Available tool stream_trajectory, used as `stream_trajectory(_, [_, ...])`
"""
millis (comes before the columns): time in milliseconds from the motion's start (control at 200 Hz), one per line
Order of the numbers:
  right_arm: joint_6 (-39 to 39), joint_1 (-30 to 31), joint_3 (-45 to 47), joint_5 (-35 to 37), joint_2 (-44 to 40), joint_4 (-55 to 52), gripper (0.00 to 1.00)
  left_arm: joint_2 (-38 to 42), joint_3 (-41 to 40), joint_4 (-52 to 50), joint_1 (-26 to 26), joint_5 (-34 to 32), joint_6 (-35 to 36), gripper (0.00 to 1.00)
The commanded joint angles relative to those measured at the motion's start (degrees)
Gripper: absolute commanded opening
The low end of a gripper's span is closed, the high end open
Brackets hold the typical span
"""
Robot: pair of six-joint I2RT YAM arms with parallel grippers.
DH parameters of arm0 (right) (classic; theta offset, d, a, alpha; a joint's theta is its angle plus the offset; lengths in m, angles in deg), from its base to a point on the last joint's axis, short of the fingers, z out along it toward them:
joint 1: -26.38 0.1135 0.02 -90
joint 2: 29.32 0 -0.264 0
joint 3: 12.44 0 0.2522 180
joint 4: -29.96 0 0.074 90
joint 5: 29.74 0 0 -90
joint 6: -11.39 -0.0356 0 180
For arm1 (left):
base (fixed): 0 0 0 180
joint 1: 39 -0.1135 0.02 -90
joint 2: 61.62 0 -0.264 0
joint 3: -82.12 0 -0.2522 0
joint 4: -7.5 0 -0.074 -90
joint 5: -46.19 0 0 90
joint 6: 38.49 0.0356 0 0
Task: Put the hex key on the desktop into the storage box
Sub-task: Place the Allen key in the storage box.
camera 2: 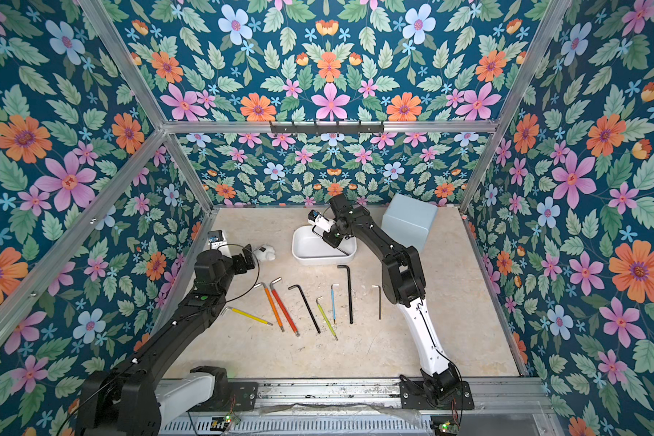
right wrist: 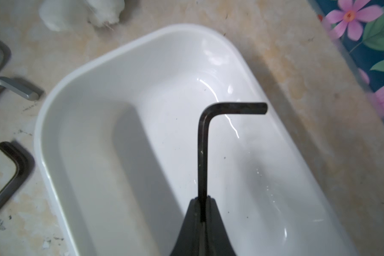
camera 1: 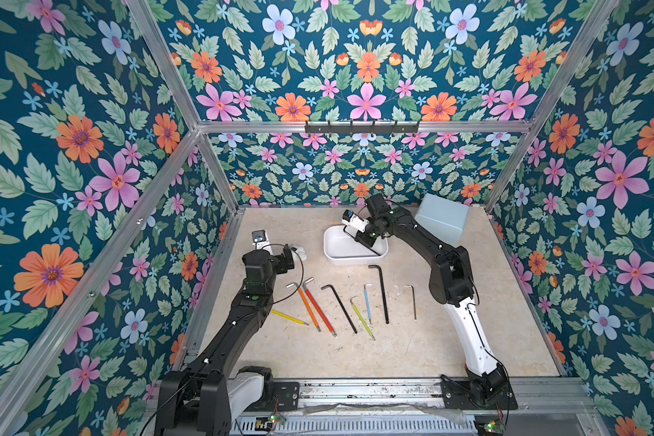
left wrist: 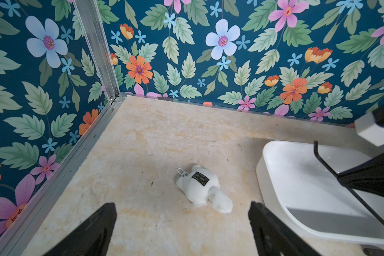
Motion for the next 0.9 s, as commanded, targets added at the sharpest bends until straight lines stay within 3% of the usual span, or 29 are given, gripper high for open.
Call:
stream_trajectory(0, [1.0, 0.5, 2.5, 0.4, -0.5, 0.6, 0.0, -0.1, 0.0, 0.5, -0.1, -0.4, 0.6, 1.0])
stream_trajectory(305, [-1.3, 2.3, 2.9, 3.6, 2.3, 2.4, 0.0, 0.4, -0.2, 0.4, -0.1, -0.4, 0.5, 0.99])
stream_trajectory(570, [-7.8, 2.4, 0.8, 6.6, 2.7, 5.3, 0.08, 0.4, 0.0, 0.4, -0.1, -0.2, 0.3, 0.99])
stream_trajectory(835, [-11.4, 2.4, 3.8, 7.5, -4.0, 12.6, 0.51, 1.2, 0.3, -0.2, 0.0, 0.1, -0.1, 0.99])
stream_trajectory(895, [-11.7, 2.4, 5.5, 7.5, -6.2, 14.6, 0.57, 1.5, 0.4, -0.3, 0.0, 0.2, -0.3, 0.99])
